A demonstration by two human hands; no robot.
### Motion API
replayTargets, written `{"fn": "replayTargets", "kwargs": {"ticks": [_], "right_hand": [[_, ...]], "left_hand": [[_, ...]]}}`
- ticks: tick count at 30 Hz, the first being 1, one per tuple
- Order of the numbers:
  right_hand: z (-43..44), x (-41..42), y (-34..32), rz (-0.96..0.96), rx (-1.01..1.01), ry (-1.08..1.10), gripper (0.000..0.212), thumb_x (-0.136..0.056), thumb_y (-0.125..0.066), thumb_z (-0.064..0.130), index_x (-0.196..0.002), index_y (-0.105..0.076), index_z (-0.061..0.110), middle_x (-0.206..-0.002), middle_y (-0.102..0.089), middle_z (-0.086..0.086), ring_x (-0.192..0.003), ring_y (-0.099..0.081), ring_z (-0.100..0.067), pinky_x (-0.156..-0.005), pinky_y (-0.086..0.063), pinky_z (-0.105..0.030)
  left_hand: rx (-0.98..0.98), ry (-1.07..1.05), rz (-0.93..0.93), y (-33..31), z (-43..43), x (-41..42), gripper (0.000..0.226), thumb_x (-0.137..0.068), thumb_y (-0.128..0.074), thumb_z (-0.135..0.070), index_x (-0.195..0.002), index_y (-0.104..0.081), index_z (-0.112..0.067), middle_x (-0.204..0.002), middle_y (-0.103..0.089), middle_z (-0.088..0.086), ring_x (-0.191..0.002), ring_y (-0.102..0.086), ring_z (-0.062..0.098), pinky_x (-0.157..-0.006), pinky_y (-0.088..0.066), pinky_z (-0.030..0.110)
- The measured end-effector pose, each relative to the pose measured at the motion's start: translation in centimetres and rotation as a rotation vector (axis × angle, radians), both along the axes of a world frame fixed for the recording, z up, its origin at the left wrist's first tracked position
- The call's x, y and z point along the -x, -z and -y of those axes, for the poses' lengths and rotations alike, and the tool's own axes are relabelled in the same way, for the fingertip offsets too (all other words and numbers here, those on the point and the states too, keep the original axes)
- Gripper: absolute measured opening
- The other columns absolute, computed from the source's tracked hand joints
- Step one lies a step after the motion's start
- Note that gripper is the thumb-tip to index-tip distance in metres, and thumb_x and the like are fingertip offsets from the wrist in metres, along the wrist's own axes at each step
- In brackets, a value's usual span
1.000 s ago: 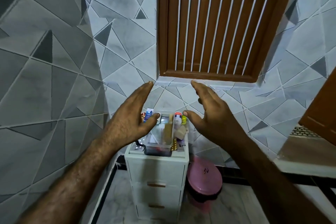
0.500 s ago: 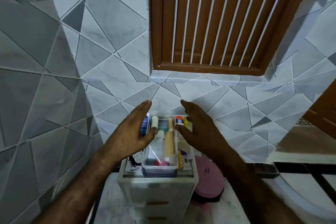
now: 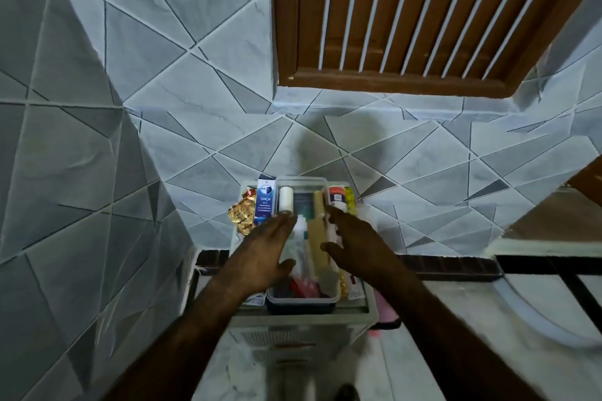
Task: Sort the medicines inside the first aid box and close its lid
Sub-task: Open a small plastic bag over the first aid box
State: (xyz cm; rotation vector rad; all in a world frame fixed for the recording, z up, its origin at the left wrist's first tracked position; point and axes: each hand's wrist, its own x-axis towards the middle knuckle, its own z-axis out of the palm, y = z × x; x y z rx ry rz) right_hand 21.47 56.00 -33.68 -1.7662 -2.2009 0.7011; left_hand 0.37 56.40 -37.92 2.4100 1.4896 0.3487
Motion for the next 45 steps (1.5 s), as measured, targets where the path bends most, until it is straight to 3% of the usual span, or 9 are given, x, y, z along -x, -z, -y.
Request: {"fn": "replayTargets", "kwargs": {"ticks": [7,10,16,19,23,28,33,39,45], "right_hand": [[-0.4,0.2,3.6,0.217,0.16,-0.078,0.054,-0.092,-0.059,0.032,-0.142,-0.043,0.017,-0.139,-0.052,-0.008,-0.124,-0.049,-0.026,-0.104,-0.04,-0.035],[0.0,0.9,4.7,0.367,0.16,-0.14,0.046,-0.088,-0.063,0.035,-0.127,-0.052,0.013,-0.126,-0.057,-0.012,-0.112,-0.055,-0.032,-0.089,-0.048,-0.038],[0.9,2.0,6.8,0.519,-0.029,-0.202,0.036,-0.087,-0.061,0.031,-0.117,-0.054,0.013,-0.114,-0.058,-0.014,-0.097,-0.059,-0.036,-0.071,-0.049,-0.041],[0.8,2.2,7.1,0.503,-0.027,-0.201,0.033,-0.088,-0.06,0.018,-0.12,-0.053,0.011,-0.116,-0.055,-0.015,-0.097,-0.059,-0.037,-0.073,-0.05,-0.043],[0.5,2.2,7.2,0.45,0.009,-0.162,0.038,-0.09,-0.057,0.016,-0.127,-0.047,0.01,-0.118,-0.053,-0.016,-0.101,-0.058,-0.038,-0.077,-0.05,-0.043],[-0.1,2.2,7.2,0.268,0.057,-0.048,0.041,-0.089,-0.056,0.012,-0.13,-0.049,0.01,-0.119,-0.056,-0.016,-0.107,-0.057,-0.034,-0.087,-0.047,-0.04],[-0.8,2.1,6.2,0.0,0.091,0.144,0.038,-0.086,-0.06,0.01,-0.124,-0.06,0.014,-0.113,-0.067,-0.014,-0.102,-0.064,-0.028,-0.087,-0.053,-0.036],[-1.0,1.7,2.9,-0.399,0.162,0.229,0.052,-0.085,-0.066,0.003,-0.132,-0.058,0.023,-0.118,-0.065,-0.004,-0.082,-0.066,-0.014,-0.063,-0.057,-0.022],[-0.8,-1.7,0.1,-0.519,0.153,0.396,0.022,-0.079,-0.072,0.004,-0.099,-0.072,0.012,-0.091,-0.074,-0.003,-0.07,-0.073,-0.026,-0.063,-0.062,-0.039]], "left_hand": [[-0.002,0.04,-0.267,3.4,-1.6,-1.3,0.086,-0.079,-0.071,-0.033,-0.151,-0.025,-0.018,-0.159,-0.025,0.012,-0.148,-0.018,0.031,-0.118,-0.006,0.054],[-0.048,0.067,-0.409,4.8,-1.7,-1.6,0.091,-0.058,-0.087,-0.033,-0.139,-0.048,-0.018,-0.142,-0.052,0.015,-0.135,-0.042,0.039,-0.108,-0.011,0.06],[-0.037,0.065,-0.437,5.6,-1.4,-1.7,0.068,-0.064,-0.083,-0.026,-0.127,-0.059,-0.017,-0.14,-0.053,0.018,-0.137,-0.038,0.042,-0.114,-0.022,0.06],[0.015,0.071,-0.39,5.9,-1.4,-1.5,0.057,-0.077,-0.073,-0.021,-0.13,-0.055,-0.013,-0.144,-0.048,0.018,-0.141,-0.033,0.038,-0.119,-0.015,0.055],[-0.025,0.094,-0.364,5.8,-1.4,-1.3,0.035,-0.066,-0.079,-0.013,-0.099,-0.07,-0.01,-0.102,-0.073,0.014,-0.107,-0.065,0.034,-0.112,-0.028,0.054],[-0.016,0.053,-0.299,5.0,-1.3,-2.1,0.032,-0.082,-0.066,-0.022,-0.112,-0.066,-0.011,-0.112,-0.071,0.011,-0.113,-0.061,0.028,-0.121,-0.018,0.045],[-0.005,-0.12,0.14,3.3,-0.8,-3.3,0.021,-0.09,-0.058,-0.015,-0.108,-0.069,-0.012,-0.102,-0.073,0.009,-0.094,-0.067,0.023,-0.088,-0.051,0.034],[0.156,-0.348,0.619,-0.1,-1.2,-5.1,0.006,-0.092,-0.06,-0.015,-0.095,-0.064,-0.016,-0.089,-0.063,-0.006,-0.079,-0.057,0.001,-0.07,-0.041,0.01],[0.637,-0.425,0.857,-3.5,-2.5,-8.4,0.014,-0.091,-0.06,-0.03,-0.098,-0.063,-0.018,-0.096,-0.067,0.007,-0.088,-0.065,0.022,-0.084,-0.056,0.041]]}}
